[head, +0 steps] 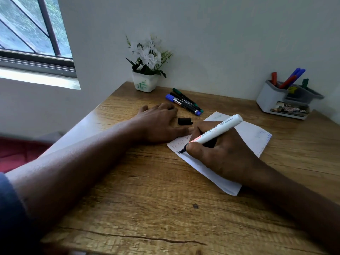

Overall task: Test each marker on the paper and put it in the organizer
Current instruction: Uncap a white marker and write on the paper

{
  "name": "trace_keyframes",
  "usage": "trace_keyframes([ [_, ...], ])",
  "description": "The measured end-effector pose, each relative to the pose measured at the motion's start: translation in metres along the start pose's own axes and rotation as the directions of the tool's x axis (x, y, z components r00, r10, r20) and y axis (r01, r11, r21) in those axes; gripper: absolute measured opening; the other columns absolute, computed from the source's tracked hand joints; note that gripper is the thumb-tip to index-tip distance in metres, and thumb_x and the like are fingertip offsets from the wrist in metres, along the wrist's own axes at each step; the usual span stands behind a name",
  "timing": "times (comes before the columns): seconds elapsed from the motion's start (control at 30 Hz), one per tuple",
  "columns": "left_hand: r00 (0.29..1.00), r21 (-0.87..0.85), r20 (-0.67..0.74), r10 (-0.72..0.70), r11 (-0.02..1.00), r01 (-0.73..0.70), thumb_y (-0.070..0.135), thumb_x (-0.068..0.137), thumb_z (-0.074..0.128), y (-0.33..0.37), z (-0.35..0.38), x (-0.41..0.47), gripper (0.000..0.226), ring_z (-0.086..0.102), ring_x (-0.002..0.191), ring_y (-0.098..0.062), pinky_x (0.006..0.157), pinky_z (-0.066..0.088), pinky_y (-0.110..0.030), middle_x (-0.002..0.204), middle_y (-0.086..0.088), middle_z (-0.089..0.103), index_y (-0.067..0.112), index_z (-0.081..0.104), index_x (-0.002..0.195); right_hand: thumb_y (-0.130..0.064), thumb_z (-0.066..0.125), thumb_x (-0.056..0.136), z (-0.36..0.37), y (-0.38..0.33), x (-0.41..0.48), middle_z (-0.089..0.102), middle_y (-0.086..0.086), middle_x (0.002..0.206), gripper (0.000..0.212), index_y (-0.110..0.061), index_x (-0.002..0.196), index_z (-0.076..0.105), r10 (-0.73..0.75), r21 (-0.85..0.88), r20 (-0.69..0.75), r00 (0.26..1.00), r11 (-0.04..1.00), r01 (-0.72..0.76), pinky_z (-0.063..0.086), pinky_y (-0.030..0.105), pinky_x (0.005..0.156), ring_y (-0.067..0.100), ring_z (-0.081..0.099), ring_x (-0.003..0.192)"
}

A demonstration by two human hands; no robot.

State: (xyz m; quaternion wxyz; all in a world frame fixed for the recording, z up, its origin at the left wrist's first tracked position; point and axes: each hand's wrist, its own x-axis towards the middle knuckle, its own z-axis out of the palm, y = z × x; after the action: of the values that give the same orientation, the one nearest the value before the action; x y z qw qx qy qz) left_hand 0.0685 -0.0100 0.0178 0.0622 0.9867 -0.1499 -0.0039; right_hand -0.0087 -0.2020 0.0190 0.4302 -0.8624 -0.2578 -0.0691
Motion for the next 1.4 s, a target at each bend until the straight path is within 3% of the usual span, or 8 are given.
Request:
trace_keyframes([
  [0.1, 1.000, 0.003, -0.002, -0.001, 1.000, 0.001, 0.083, 0.085, 0.029, 0.0008, -0.0009, -0.0005, 0.095, 0.022, 0.152, -0.022, 0.121, 0.015, -0.059, 0.168, 0.002, 0.017, 0.021, 0.031, 0.156, -0.022, 0.077, 0.084, 0.0011, 0.0009, 0.0004, 0.060, -0.008, 0.060, 0.021, -0.024, 0.070, 0.062, 0.018, 0.041, -0.020, 1.000, 0.999, -0.017, 0.046, 0.019, 0.053, 0.003, 0.058, 0.059],
  [0.37, 1.000, -0.008, 0.009, -0.010, 1.000, 0.010, 0.083, 0.086, 0.031, 0.0019, -0.0018, -0.0001, 0.094, 0.020, 0.152, -0.023, 0.122, 0.013, -0.059, 0.169, 0.002, 0.014, 0.022, 0.027, 0.158, -0.026, 0.078, 0.083, 0.0012, -0.0006, -0.0020, 0.066, -0.009, 0.073, 0.014, -0.024, 0.077, 0.066, 0.031, -0.003, -0.018, 0.999, 1.000, -0.031, 0.049, 0.014, 0.058, 0.001, 0.064, 0.075],
  [0.67, 0.999, -0.009, 0.032, -0.018, 1.000, 0.018, 0.084, 0.085, 0.031, 0.0024, -0.0025, 0.0005, 0.096, 0.019, 0.152, -0.024, 0.122, 0.012, -0.058, 0.169, 0.002, 0.013, 0.023, 0.025, 0.159, -0.028, 0.077, 0.082, 0.0009, -0.0016, -0.0017, 0.066, -0.010, 0.069, 0.012, -0.022, 0.077, 0.067, 0.042, -0.005, -0.044, 0.998, 0.999, -0.042, 0.049, 0.014, 0.057, 0.002, 0.066, 0.074],
  [0.77, 0.999, -0.008, 0.028, -0.022, 1.000, 0.023, 0.085, 0.084, 0.031, 0.0025, -0.0030, 0.0006, 0.097, 0.020, 0.152, -0.024, 0.122, 0.014, -0.059, 0.169, 0.003, 0.014, 0.023, 0.026, 0.158, -0.028, 0.076, 0.080, -0.0006, -0.0016, -0.0018, 0.065, -0.014, 0.063, 0.014, -0.021, 0.075, 0.065, 0.073, 0.044, -0.072, 0.995, 0.997, -0.070, 0.047, 0.014, 0.054, 0.001, 0.064, 0.065],
  [0.97, 0.999, -0.012, 0.029, -0.023, 1.000, 0.023, 0.085, 0.083, 0.030, 0.0030, -0.0033, -0.0011, 0.096, 0.022, 0.152, -0.024, 0.121, 0.015, -0.058, 0.168, 0.002, 0.015, 0.022, 0.030, 0.156, -0.028, 0.077, 0.082, 0.0019, -0.0016, -0.0030, 0.068, -0.007, 0.074, 0.012, -0.025, 0.079, 0.066, 0.068, -0.004, -0.061, 0.996, 0.998, -0.069, 0.049, 0.014, 0.058, 0.002, 0.066, 0.077],
  [1.23, 1.000, -0.031, 0.022, -0.015, 0.999, 0.016, 0.088, 0.081, 0.029, -0.0006, 0.0005, 0.0013, 0.100, 0.018, 0.153, -0.022, 0.122, 0.011, -0.058, 0.169, 0.004, 0.012, 0.025, 0.022, 0.159, -0.032, 0.077, 0.079, 0.0010, 0.0024, -0.0026, 0.068, -0.006, 0.071, 0.014, -0.022, 0.076, 0.066, 0.088, 0.003, -0.076, 0.993, 0.996, -0.088, 0.048, 0.017, 0.055, 0.007, 0.065, 0.068],
  [1.33, 0.999, -0.027, 0.026, -0.026, 0.999, 0.027, 0.089, 0.080, 0.029, 0.0003, -0.0009, 0.0020, 0.102, 0.017, 0.153, -0.022, 0.122, 0.011, -0.058, 0.169, 0.004, 0.012, 0.025, 0.022, 0.159, -0.032, 0.076, 0.081, -0.0030, 0.0049, -0.0001, 0.068, -0.005, 0.063, 0.013, -0.022, 0.079, 0.068, 0.185, 0.106, -0.140, 0.973, 0.980, -0.171, 0.052, 0.023, 0.056, 0.006, 0.066, 0.060],
  [1.4, 0.999, -0.020, 0.029, -0.026, 0.999, 0.027, 0.089, 0.080, 0.029, 0.0009, -0.0013, 0.0016, 0.101, 0.018, 0.153, -0.022, 0.122, 0.011, -0.058, 0.169, 0.004, 0.012, 0.025, 0.022, 0.159, -0.028, 0.074, 0.084, -0.0073, 0.0046, 0.0014, 0.067, -0.002, 0.059, 0.012, -0.019, 0.079, 0.067, 0.199, 0.139, -0.069, 0.978, 0.972, -0.188, 0.053, 0.025, 0.057, 0.006, 0.064, 0.055],
])
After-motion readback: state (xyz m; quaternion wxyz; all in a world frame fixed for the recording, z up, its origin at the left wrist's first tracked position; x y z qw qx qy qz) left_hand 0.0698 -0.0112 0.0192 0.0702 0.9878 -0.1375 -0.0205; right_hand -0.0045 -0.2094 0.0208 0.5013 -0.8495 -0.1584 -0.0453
